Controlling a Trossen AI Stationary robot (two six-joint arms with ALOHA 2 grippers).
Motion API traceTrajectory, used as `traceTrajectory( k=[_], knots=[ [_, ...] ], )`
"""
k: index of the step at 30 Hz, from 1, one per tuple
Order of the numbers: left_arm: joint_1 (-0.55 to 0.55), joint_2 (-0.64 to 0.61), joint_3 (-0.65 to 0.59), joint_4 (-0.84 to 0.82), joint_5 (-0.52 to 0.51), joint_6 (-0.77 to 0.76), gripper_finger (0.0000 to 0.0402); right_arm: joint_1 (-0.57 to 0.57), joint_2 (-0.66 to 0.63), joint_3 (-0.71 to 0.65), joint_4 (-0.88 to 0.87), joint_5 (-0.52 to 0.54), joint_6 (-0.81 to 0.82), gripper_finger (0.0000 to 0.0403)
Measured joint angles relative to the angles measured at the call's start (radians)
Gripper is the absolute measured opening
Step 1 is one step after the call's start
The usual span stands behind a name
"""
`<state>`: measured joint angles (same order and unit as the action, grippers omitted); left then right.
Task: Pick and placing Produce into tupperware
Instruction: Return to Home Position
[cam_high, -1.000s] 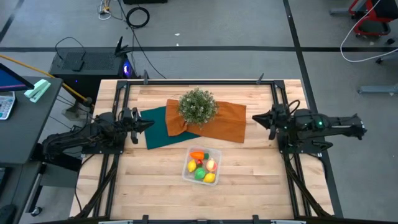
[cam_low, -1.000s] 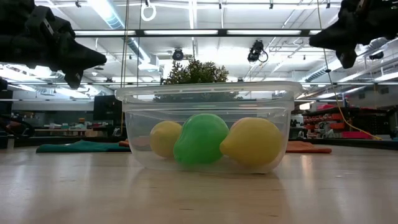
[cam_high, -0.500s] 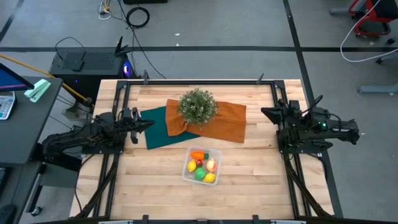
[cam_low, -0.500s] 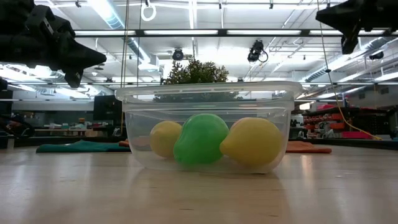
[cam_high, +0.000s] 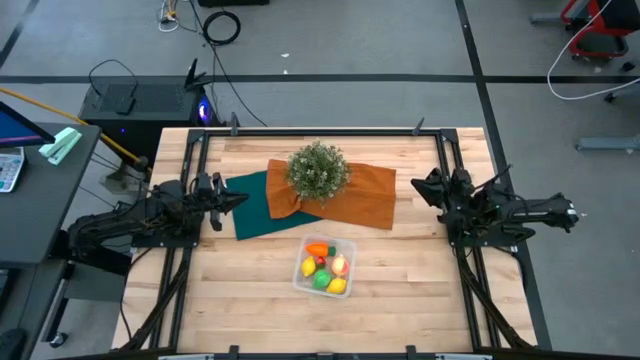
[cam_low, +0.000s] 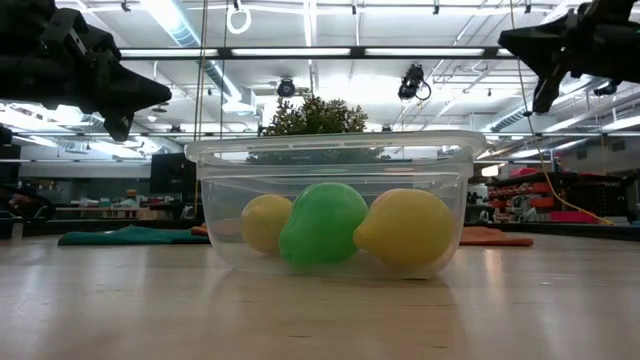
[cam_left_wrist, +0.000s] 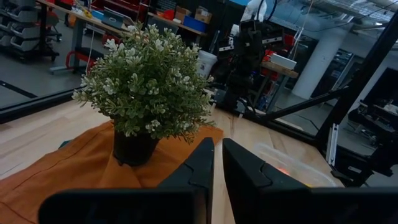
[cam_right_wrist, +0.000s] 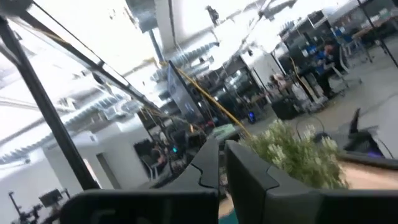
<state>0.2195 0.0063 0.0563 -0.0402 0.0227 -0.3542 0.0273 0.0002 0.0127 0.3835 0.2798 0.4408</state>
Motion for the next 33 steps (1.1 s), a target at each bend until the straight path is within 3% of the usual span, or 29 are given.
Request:
traceTrajectory(
  k=[9, 27, 33],
  knots=[
    [0.000, 0.000, 0.000, 0.000, 0.000, 0.000, 0.0030, -0.001, 0.000, 0.000, 0.016, -0.012, -0.057, 0.0000],
    [0.000, 0.000, 0.000, 0.000, 0.000, 0.000, 0.0033, -0.001, 0.001, -0.002, -0.247, -0.031, -0.106, 0.0000],
    [0.000, 0.000, 0.000, 0.000, 0.000, -0.001, 0.0025, -0.001, 0.000, -0.002, -0.280, -0.105, -0.101, 0.0000]
  ],
)
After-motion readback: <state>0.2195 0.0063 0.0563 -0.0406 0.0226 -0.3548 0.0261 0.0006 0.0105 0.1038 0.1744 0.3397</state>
